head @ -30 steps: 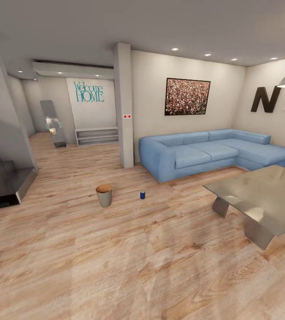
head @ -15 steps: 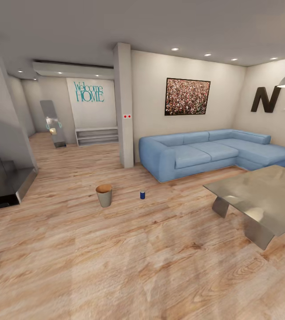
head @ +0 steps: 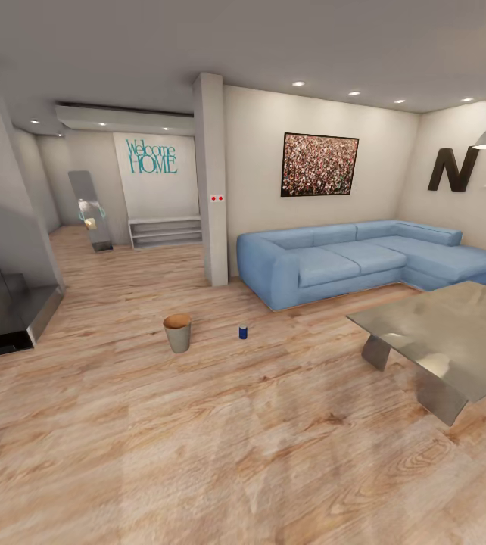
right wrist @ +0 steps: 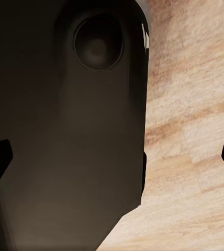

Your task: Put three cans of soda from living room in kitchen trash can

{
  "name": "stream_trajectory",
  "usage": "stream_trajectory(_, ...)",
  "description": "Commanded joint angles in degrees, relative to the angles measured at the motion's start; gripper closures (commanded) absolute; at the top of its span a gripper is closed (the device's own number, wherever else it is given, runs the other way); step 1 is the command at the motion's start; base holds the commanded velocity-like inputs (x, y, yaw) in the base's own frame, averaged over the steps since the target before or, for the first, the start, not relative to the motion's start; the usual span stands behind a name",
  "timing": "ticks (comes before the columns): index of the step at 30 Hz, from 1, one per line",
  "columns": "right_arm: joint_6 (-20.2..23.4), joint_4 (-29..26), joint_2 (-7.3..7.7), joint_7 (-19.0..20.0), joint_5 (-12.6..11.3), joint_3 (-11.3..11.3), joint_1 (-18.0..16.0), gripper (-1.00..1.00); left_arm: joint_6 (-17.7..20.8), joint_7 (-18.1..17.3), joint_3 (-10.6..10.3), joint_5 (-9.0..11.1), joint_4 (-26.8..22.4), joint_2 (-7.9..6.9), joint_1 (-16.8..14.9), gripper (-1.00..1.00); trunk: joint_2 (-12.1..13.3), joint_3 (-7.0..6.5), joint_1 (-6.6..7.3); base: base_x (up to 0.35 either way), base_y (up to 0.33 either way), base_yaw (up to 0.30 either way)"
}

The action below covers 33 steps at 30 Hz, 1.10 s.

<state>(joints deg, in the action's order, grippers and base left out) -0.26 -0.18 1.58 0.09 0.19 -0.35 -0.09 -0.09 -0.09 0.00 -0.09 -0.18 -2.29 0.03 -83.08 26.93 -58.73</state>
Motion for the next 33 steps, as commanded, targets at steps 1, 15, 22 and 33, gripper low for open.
stream_trajectory(1, 0.0, 0.0, 0.00, 0.0, 0.0, 0.0, 0.0, -1.00, 0.0, 0.0, 0.0, 0.0, 0.0, 0.00, 0.0, -1.00, 0.0, 0.00, 0.00, 0.000, 0.000, 0.000)
stream_trajectory(15, 0.0, 0.0, 0.00, 0.0, 0.0, 0.0, 0.0, -1.00, 0.0, 0.0, 0.0, 0.0, 0.0, 0.00, 0.0, -1.00, 0.0, 0.00, 0.00, 0.000, 0.000, 0.000)
stream_trajectory(22, 0.0, 0.0, 0.00, 0.0, 0.0, 0.0, 0.0, -1.00, 0.0, 0.0, 0.0, 0.0, 0.0, 0.00, 0.0, -1.00, 0.0, 0.00, 0.00, 0.000, 0.000, 0.000)
stream_trajectory(33, 0.0, 0.0, 0.00, 0.0, 0.0, 0.0, 0.0, -1.00, 0.0, 0.0, 0.0, 0.0, 0.0, 0.00, 0.0, -1.00, 0.0, 0.00, 0.00, 0.000, 0.000, 0.000)
